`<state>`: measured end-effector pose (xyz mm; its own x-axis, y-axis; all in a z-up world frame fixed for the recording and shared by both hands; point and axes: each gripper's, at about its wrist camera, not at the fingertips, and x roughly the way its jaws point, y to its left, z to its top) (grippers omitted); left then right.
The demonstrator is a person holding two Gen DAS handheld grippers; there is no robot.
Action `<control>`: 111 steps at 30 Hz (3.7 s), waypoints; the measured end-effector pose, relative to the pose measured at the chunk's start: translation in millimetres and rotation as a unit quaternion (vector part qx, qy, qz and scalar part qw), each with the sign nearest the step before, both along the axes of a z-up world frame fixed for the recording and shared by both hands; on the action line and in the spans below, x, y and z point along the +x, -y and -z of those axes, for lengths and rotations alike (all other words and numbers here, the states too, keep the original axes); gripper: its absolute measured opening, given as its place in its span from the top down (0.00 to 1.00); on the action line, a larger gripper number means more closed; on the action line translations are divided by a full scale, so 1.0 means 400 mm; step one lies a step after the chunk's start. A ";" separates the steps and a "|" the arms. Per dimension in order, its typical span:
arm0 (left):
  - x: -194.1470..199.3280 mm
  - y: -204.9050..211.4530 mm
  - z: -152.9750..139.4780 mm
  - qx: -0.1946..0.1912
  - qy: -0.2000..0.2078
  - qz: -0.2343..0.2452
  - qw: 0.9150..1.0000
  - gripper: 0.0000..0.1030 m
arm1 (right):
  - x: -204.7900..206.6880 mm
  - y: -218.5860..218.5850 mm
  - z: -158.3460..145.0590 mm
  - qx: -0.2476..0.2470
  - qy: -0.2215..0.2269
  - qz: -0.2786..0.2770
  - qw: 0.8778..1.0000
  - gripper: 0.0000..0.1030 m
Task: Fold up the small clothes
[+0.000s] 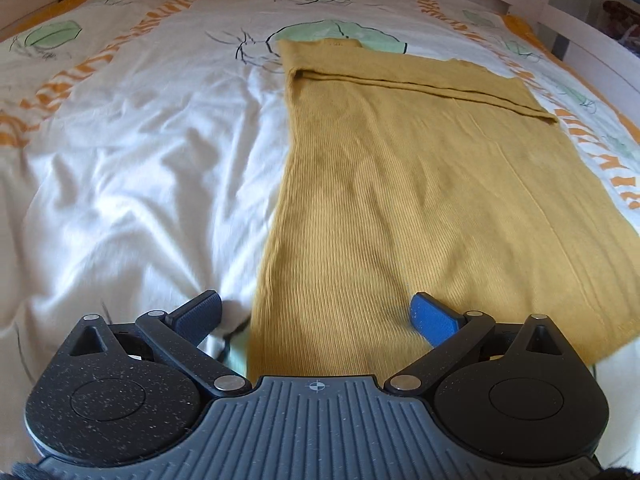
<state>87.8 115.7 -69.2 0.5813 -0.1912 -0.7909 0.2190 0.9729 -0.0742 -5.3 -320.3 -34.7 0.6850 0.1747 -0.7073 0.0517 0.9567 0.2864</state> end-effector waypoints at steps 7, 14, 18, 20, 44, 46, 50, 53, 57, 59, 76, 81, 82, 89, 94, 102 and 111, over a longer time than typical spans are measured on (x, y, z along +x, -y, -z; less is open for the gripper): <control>-0.041 -0.010 0.002 -0.015 -0.019 -0.023 0.999 0.01 | -0.028 0.020 0.017 0.050 -0.032 0.008 0.998 0.00; -0.057 -0.014 0.015 -0.024 -0.015 -0.023 0.999 0.01 | -0.044 0.031 0.038 0.100 -0.053 -0.002 0.994 0.00; -0.063 -0.007 0.021 -0.016 -0.008 -0.026 1.000 0.01 | -0.041 0.051 0.052 0.130 -0.050 0.002 0.990 0.00; -0.065 -0.004 0.023 -0.014 -0.004 -0.026 1.000 0.01 | -0.041 0.062 0.058 0.144 -0.048 0.004 0.988 0.00; -0.063 -0.060 -0.004 -0.075 -0.020 -0.036 0.996 0.19 | -0.053 0.086 0.072 0.192 -0.022 0.009 0.981 0.00; -0.060 -0.074 -0.010 -0.086 -0.027 -0.041 0.995 0.27 | -0.053 0.086 0.072 0.192 -0.022 0.009 0.981 0.00; -0.057 -0.095 -0.021 -0.096 -0.042 -0.047 0.993 0.43 | -0.053 0.086 0.072 0.192 -0.023 0.010 0.981 0.00; -0.056 -0.107 -0.018 -0.101 -0.052 -0.051 0.992 0.55 | -0.053 0.086 0.072 0.192 -0.024 0.010 0.981 0.00; -0.041 -0.125 0.000 -0.122 -0.065 -0.065 0.988 0.59 | -0.053 0.082 0.069 0.189 -0.028 0.009 0.982 0.00; -0.036 -0.124 0.004 -0.123 -0.067 -0.063 0.988 0.59 | -0.050 0.083 0.067 0.190 -0.032 0.010 0.981 0.00; -0.031 -0.086 0.010 -0.099 -0.053 -0.022 0.993 0.46 | -0.029 0.136 0.084 0.270 -0.050 0.023 0.961 0.00; -0.037 -0.096 0.001 -0.098 -0.043 -0.033 0.994 0.69 | -0.021 0.130 0.080 0.270 -0.059 0.003 0.961 0.01; -0.038 -0.101 0.000 -0.102 -0.042 -0.038 0.993 0.79 | -0.020 0.125 0.076 0.264 -0.062 0.000 0.963 0.12; -0.053 -0.118 -0.027 -0.146 -0.022 -0.042 0.988 0.95 | -0.022 0.065 0.053 0.202 -0.070 -0.032 0.976 0.82; -0.054 -0.133 -0.080 -0.174 0.010 -0.049 0.983 0.95 | -0.027 0.081 -0.025 0.198 -0.005 -0.035 0.980 0.83; -0.008 -0.156 -0.167 -0.225 0.054 -0.062 0.971 0.95 | 0.014 0.132 -0.112 0.217 0.056 -0.019 0.974 0.83; 0.118 -0.142 -0.234 -0.242 0.100 -0.065 0.963 0.95 | 0.143 0.147 -0.134 0.239 0.080 -0.016 0.968 0.83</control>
<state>135.2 172.7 24.5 0.7564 -0.4247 -0.4975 0.1549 0.8552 -0.4945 52.0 -379.2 19.0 0.7683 0.4783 -0.4255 -0.0569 0.7130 0.6988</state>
